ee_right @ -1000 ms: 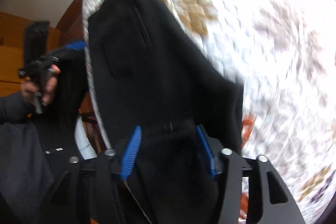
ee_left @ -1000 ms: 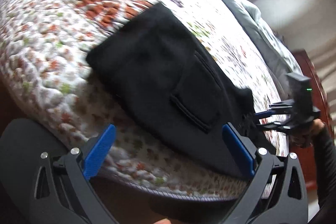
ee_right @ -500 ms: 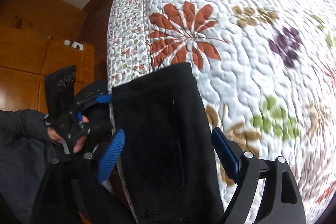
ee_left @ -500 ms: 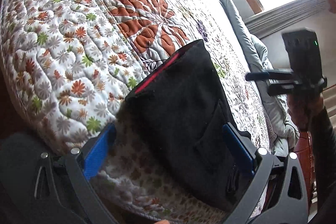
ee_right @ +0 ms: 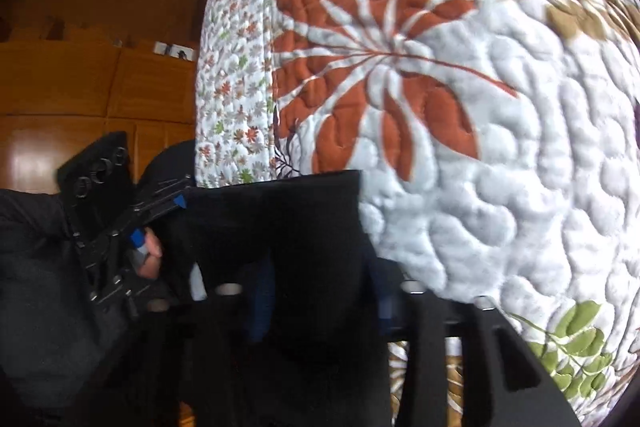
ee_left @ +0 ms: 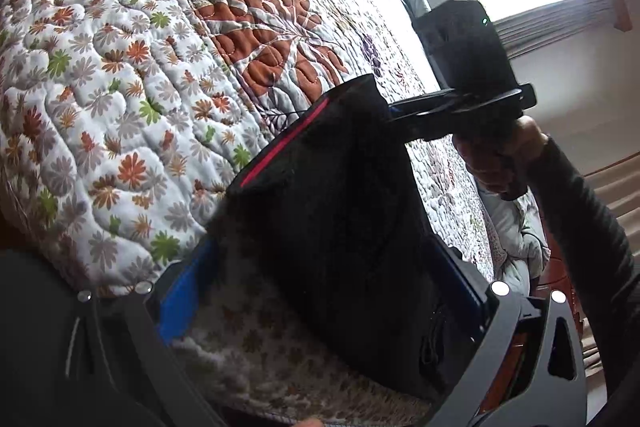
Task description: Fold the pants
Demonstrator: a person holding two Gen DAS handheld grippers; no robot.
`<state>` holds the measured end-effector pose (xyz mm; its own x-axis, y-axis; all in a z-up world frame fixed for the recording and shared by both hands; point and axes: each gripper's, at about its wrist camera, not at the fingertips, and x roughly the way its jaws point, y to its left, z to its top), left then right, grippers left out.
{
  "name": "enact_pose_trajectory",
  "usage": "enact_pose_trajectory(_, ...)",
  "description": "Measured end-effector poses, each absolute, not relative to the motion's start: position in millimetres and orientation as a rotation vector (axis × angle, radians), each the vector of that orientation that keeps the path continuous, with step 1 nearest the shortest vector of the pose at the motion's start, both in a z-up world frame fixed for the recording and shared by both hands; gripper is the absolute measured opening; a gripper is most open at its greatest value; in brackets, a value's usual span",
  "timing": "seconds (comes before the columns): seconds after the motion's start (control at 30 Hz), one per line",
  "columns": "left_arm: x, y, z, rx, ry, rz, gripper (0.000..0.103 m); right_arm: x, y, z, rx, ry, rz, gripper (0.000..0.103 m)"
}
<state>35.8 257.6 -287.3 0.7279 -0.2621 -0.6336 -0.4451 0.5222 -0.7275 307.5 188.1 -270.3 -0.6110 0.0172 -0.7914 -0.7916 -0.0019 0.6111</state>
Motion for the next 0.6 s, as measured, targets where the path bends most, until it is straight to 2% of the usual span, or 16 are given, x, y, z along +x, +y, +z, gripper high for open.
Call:
enact_pose_trajectory(0.33, 47, 271, -294, -1.119, 0.757, 0.088, 0.098, 314, 187, -264, -0.785, 1.686, 1.73, 0.031)
enact_pose_trajectory(0.4, 51, 270, -291, -1.112, 0.756, 0.09, 0.084, 315, 186, -265, -0.779, 1.688, 1.723, 0.032)
enact_pose_trajectory(0.43, 54, 269, -292, -1.1, 0.777, 0.108, 0.071, 315, 186, -266, -0.776, 1.689, 1.723, 0.032)
enact_pose_trajectory(0.47, 55, 269, -295, -1.102, 0.798, 0.12, 0.064, 316, 185, -265, -0.778, 1.686, 1.723, 0.032)
enact_pose_trajectory(0.5, 55, 270, -297, -1.108, 0.807, 0.128, 0.061, 315, 185, -264, -0.784, 1.68, 1.721, 0.032)
enact_pose_trajectory(0.57, 55, 272, -300, -1.114, 0.823, 0.154, 0.047, 314, 186, -263, -0.794, 1.669, 1.709, 0.032)
enact_pose_trajectory(0.6, 54, 273, -301, -1.12, 0.826, 0.16, 0.046, 313, 185, -261, -0.801, 1.659, 1.701, 0.032)
